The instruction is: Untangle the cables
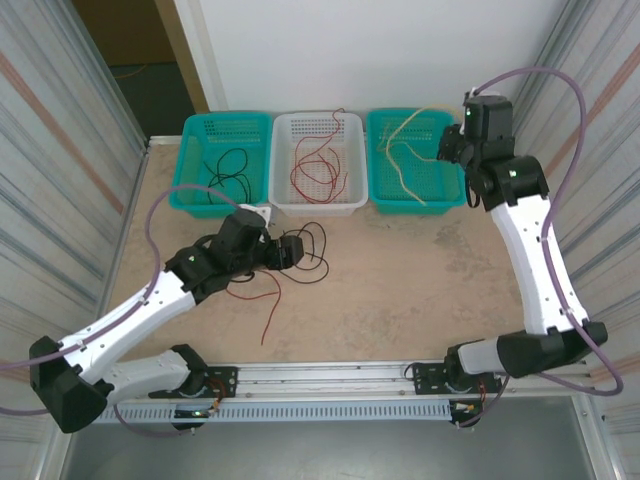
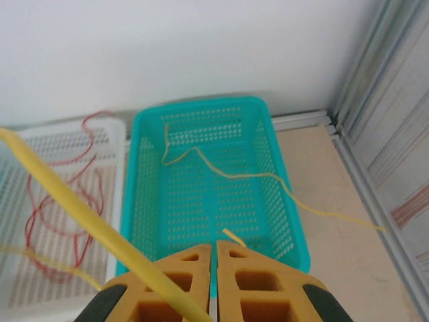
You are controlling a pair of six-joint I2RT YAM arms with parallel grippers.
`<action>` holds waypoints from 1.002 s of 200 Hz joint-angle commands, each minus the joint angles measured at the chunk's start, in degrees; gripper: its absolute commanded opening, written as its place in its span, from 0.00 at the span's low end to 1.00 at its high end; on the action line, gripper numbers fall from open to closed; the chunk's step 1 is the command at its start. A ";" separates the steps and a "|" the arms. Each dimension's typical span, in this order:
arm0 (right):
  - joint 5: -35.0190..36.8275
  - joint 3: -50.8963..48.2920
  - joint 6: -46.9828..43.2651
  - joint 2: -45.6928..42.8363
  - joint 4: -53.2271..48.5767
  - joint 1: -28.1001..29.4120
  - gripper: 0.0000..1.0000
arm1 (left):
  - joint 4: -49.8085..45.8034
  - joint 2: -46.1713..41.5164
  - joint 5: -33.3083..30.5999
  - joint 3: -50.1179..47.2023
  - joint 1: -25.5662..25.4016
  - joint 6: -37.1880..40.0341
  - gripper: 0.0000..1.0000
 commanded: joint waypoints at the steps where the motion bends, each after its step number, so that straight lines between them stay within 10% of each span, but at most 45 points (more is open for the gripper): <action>1: -4.81 1.48 5.73 3.58 6.45 -2.80 0.10 | 2.66 0.54 2.59 -2.05 2.66 -2.89 0.68; 75: -7.46 19.58 12.48 26.48 6.90 -8.49 0.17 | 10.67 7.19 9.00 -1.36 9.34 -8.19 0.63; 100: -7.43 24.53 15.14 30.55 -2.16 -9.18 0.50 | 3.33 7.93 8.54 4.02 9.29 -10.57 0.64; 116: -10.18 24.20 15.15 31.01 -6.86 -9.22 0.50 | -0.10 7.34 9.88 6.03 9.28 -8.55 0.65; 173: -14.85 -7.31 13.72 5.43 3.54 -5.53 0.53 | 3.43 -2.55 4.82 -8.01 9.28 -10.58 0.65; 200: -15.40 -15.35 14.20 -3.57 -0.50 4.74 0.54 | -3.12 -7.33 3.09 -12.71 9.54 -15.62 0.62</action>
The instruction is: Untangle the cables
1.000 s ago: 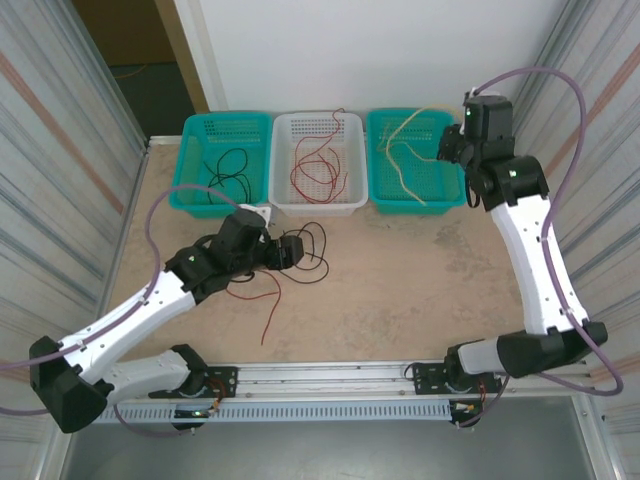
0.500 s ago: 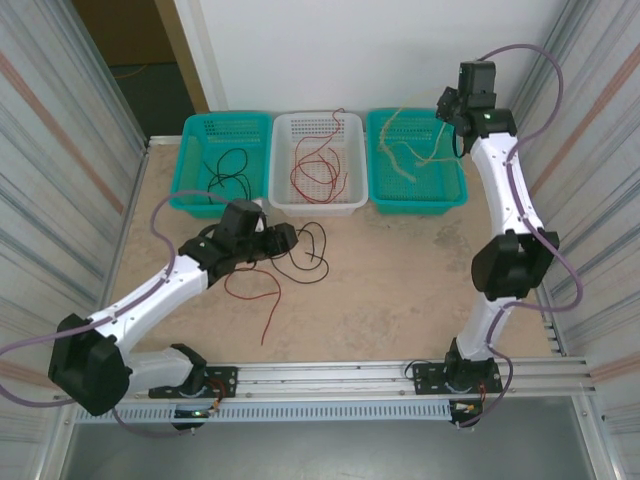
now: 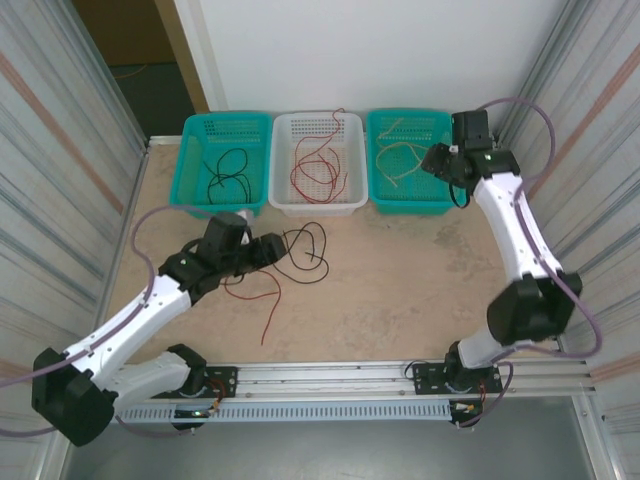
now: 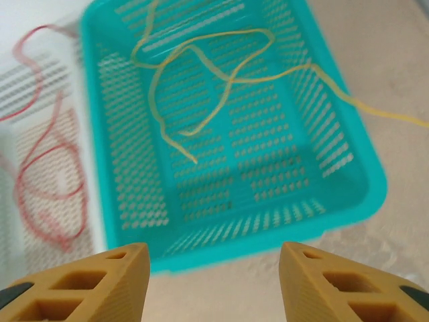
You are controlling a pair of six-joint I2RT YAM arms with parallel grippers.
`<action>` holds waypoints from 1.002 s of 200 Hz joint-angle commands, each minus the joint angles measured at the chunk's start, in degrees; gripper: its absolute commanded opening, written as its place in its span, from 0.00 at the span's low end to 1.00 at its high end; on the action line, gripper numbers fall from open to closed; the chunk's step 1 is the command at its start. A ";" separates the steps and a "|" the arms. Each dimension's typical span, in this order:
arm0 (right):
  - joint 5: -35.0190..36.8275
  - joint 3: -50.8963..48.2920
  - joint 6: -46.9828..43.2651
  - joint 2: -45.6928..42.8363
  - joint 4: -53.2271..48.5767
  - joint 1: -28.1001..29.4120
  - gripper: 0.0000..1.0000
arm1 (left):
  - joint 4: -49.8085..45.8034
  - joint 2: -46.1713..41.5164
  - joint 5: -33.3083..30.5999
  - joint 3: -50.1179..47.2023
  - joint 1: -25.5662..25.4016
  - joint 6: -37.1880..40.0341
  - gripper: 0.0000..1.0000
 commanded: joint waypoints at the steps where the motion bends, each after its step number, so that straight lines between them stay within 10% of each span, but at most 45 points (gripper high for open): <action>1: -3.32 -4.73 1.27 -9.11 -0.20 8.20 0.55 | -5.40 -4.10 -2.51 -3.11 0.36 -5.09 0.62; 81: 0.36 -28.38 19.41 -17.66 5.29 39.39 0.57 | -11.96 -5.49 -4.70 -11.45 -3.50 -8.65 0.46; 200: 1.68 -23.93 13.75 -10.56 2.04 43.67 0.58 | 1.62 5.91 -5.08 -14.87 -4.68 -26.04 0.63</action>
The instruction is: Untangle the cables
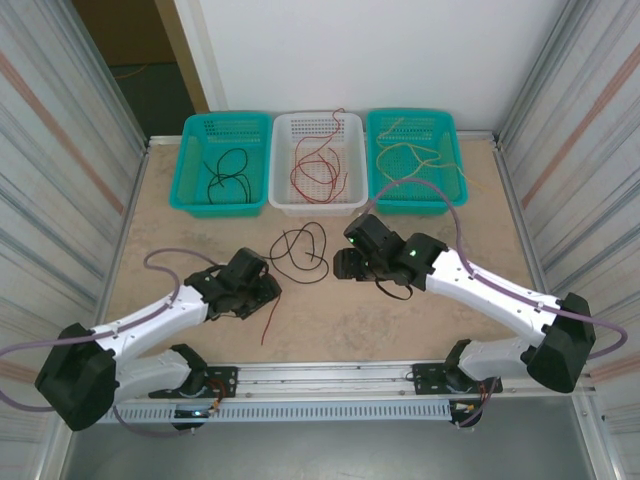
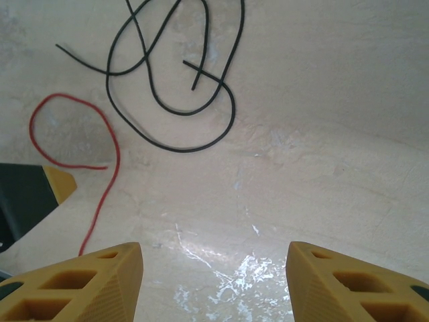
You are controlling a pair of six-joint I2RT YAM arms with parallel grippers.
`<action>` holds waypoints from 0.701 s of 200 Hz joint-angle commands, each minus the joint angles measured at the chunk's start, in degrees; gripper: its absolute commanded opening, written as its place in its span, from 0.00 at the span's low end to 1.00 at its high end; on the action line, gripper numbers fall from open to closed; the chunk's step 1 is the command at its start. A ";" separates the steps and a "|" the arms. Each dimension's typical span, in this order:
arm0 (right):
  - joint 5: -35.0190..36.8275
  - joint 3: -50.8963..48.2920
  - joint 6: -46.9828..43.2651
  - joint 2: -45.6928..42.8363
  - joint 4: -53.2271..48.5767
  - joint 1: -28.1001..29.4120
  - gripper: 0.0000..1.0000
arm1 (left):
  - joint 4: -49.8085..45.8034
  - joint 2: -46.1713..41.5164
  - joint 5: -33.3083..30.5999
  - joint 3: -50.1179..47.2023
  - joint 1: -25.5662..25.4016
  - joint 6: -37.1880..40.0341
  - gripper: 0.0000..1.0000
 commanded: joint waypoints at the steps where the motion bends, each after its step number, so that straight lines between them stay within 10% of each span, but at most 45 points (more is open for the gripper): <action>1: -0.46 2.24 -3.41 1.62 -0.41 0.13 0.58 | 3.12 0.61 -0.67 -2.37 1.52 -5.84 0.63; 140: -6.21 8.22 -9.34 11.77 2.12 0.22 0.46 | 4.95 10.47 -0.26 3.69 4.27 -8.59 0.51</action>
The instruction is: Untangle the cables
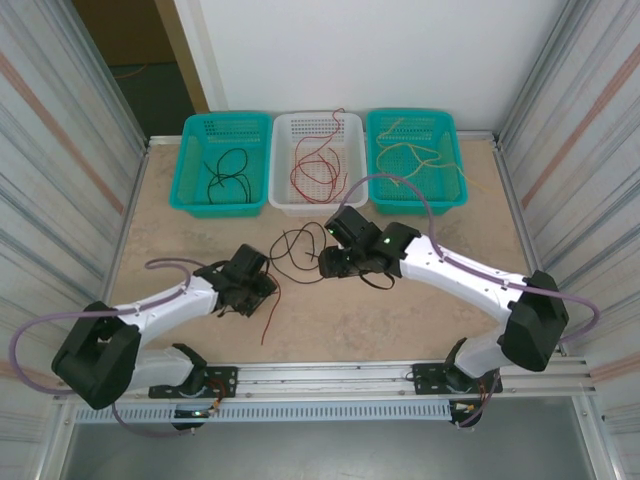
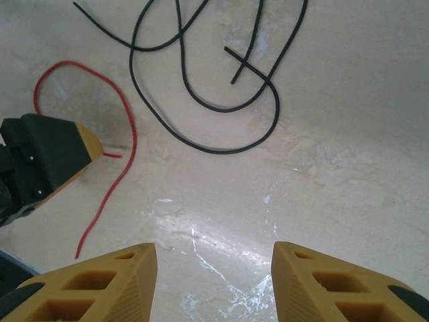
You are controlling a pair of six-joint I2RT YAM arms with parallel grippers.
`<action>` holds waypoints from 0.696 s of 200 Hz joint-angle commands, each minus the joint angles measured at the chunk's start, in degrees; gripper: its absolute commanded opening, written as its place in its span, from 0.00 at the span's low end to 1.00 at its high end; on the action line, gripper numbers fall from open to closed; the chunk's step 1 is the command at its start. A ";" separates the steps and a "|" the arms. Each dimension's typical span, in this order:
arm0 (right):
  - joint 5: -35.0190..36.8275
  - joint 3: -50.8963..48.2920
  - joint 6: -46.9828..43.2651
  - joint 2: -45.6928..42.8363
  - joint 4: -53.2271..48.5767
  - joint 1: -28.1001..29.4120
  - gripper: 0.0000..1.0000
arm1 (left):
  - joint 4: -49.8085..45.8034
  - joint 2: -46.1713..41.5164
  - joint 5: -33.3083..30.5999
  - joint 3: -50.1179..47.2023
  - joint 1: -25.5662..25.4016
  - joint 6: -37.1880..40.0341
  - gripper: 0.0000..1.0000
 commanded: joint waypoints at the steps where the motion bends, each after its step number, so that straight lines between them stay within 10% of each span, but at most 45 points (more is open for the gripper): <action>1: -1.06 2.23 -2.18 1.46 0.23 0.22 0.46 | 0.27 1.87 -0.69 3.19 0.46 -0.73 0.51; 139: -1.07 3.34 -3.02 2.68 0.35 -2.30 0.42 | -6.61 7.51 1.06 7.38 -0.54 -7.50 0.42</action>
